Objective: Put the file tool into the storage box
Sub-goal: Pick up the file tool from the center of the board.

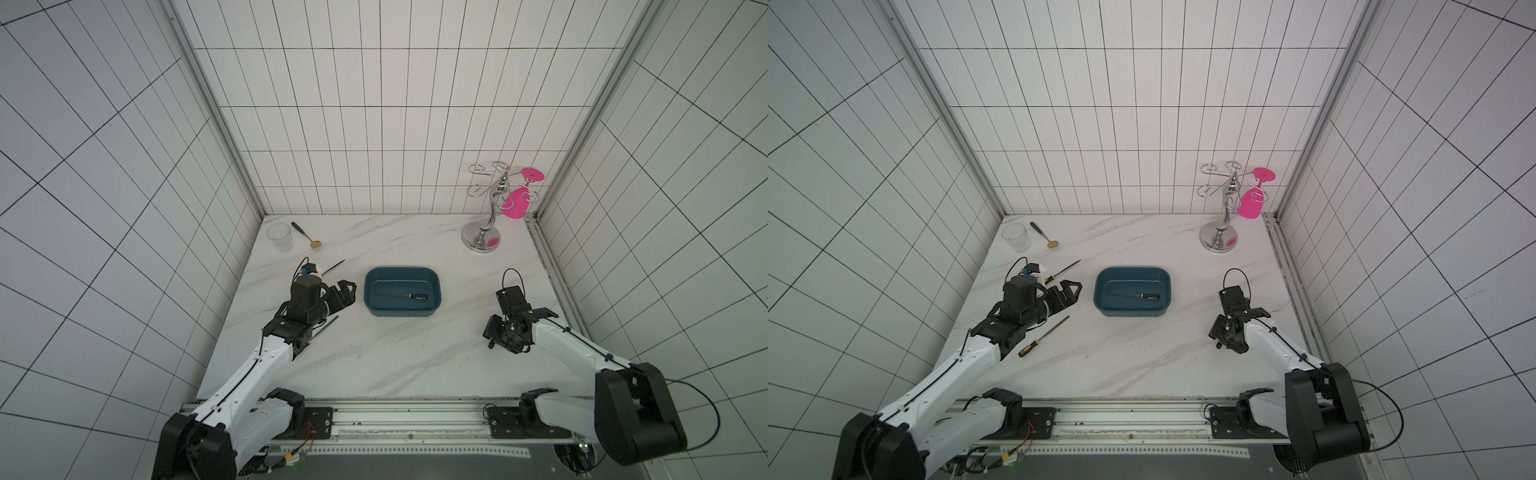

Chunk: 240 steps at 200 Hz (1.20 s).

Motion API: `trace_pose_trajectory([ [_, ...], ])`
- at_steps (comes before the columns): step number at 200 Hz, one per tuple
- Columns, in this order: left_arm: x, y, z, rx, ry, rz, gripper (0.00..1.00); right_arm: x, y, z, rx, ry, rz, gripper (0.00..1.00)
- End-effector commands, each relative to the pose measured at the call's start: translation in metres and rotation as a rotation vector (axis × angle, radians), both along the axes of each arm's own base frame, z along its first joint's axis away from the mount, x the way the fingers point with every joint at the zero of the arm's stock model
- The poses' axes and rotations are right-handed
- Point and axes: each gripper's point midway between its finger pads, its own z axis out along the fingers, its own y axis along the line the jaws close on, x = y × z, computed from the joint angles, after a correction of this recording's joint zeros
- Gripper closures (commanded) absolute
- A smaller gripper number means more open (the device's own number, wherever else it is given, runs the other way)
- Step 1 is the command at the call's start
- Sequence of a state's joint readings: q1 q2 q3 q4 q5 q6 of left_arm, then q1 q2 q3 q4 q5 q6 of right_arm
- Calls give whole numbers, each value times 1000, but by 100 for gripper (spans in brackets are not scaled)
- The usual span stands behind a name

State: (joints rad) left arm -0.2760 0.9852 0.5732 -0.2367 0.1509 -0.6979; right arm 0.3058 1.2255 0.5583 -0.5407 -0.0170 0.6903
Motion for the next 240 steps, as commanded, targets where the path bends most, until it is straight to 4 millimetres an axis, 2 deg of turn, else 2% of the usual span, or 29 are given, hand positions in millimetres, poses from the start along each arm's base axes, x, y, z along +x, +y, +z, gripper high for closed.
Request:
trace_pose_trajectory([
  [1,0,1,3,11,-29,-2,2,-9,-3,-10,-23,27,-10,40],
  [50,1,-2,8,0,-30,-17,2,-10,-3,-10,-46,22,1,46],
  [75,-2,-1,10,-2,-34,-12,2,-10,-4,-10,-52,20,12,55],
  [108,-5,1,13,-4,-39,-6,2,-12,-1,-9,-41,18,39,73],
  [139,-10,1,19,-10,-45,-8,2,-12,4,-4,-36,-4,71,85],
  [194,-15,6,22,-17,-72,15,2,-13,6,7,-45,-35,106,91],
  [240,-15,3,28,-33,-73,5,2,-9,26,34,-5,-117,199,91],
])
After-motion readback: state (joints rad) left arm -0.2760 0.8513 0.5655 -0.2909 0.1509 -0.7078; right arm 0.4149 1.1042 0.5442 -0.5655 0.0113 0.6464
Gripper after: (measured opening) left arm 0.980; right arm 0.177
